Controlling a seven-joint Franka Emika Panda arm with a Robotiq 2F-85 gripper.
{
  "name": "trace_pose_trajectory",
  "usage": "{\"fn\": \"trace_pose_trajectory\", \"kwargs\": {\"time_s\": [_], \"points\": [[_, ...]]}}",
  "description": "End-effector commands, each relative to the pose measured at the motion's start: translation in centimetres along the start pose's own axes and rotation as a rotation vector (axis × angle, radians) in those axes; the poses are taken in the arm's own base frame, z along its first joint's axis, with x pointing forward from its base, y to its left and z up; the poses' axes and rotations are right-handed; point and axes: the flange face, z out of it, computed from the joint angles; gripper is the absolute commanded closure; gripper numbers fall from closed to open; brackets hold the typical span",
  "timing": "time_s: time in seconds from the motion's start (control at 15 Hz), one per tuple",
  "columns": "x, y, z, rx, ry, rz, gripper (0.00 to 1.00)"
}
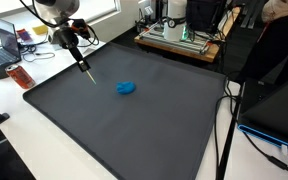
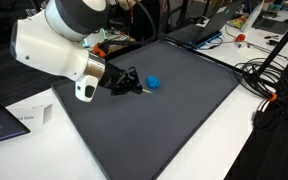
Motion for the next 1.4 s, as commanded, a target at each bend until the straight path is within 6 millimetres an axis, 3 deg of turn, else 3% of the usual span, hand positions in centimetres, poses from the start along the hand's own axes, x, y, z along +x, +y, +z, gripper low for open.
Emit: {"fn": "trace_pose_trajectory", "kwargs": {"time_s": [0.0,0.67,1.07,1.33], "points": [[-2.1,0.1,-1.2,0.013,-0.005,0.005,0.97],[-6.8,0.8,-3.1,0.031,0.072,-0.011,0.97],[-10.3,-1.1,-3.3,-0.006,0.143,-0.092,0.97],[-13.4,-3.4,-1.9,-0.064,0.159,-0.165,0.97]]}}
